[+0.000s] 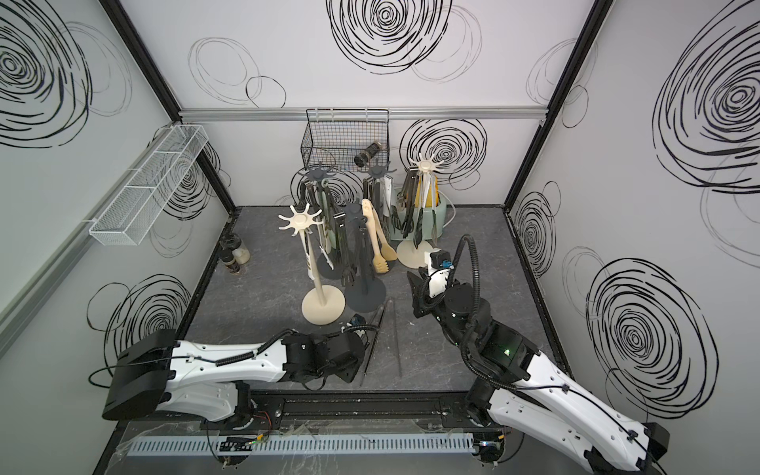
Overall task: Hang food tongs on kitchen utensil racks
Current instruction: Pick up the food tongs from the center of the board.
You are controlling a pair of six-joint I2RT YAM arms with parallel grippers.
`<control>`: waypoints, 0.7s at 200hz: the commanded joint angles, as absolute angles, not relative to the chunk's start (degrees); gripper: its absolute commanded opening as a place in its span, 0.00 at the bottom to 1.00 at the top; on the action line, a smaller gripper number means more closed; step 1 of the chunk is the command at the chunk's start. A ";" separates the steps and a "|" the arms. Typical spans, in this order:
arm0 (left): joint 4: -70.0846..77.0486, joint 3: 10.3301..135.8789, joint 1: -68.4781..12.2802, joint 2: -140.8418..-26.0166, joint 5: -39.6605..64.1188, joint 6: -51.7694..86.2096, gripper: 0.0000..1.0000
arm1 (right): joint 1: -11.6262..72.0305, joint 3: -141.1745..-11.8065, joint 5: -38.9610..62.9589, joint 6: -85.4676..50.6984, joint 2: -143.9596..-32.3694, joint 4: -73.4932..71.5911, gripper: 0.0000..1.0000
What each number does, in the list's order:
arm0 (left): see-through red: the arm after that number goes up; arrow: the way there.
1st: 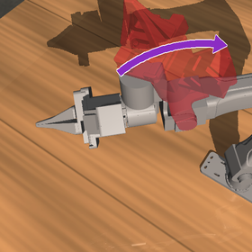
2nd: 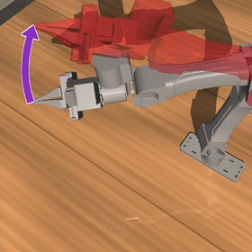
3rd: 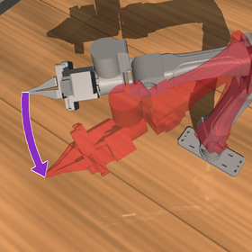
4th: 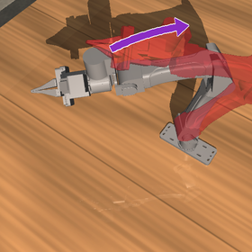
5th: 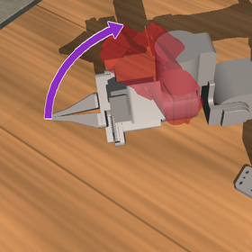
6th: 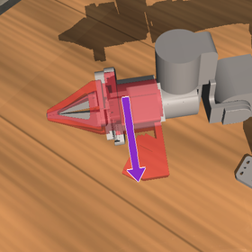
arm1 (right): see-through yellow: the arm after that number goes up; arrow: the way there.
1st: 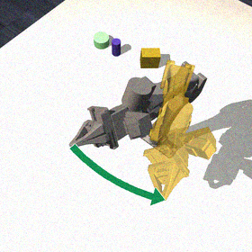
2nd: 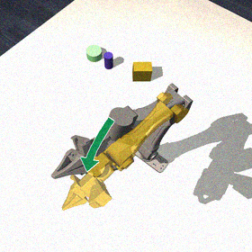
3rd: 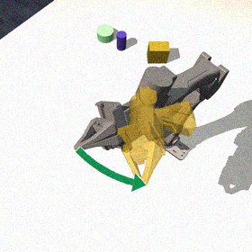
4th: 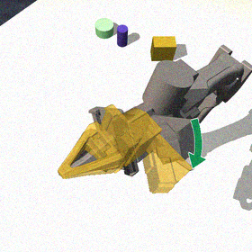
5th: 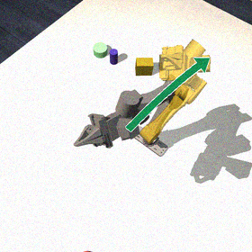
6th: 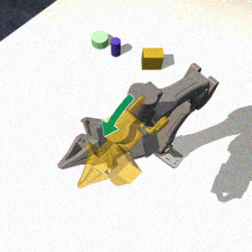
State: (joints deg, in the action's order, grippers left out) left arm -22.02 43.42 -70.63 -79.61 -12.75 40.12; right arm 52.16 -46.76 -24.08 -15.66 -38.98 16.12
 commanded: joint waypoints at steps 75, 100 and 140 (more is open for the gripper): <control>-25.47 50.87 -62.97 -91.20 -7.07 29.22 0.45 | 48.53 -45.27 -23.34 -15.54 -35.20 20.35 0.33; -25.19 51.75 -61.27 -94.04 -5.75 27.31 0.41 | 47.70 -45.01 -23.09 -14.96 -35.40 20.27 0.33; -24.52 53.03 -59.85 -97.34 -4.75 25.45 0.39 | 45.35 -44.46 -21.22 -14.22 -36.09 19.61 0.33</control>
State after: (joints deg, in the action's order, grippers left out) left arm -24.27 51.07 -60.53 -95.35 -6.00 27.53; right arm 46.78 -45.28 -22.50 -14.96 -35.79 19.68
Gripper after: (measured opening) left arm 0.392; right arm 0.332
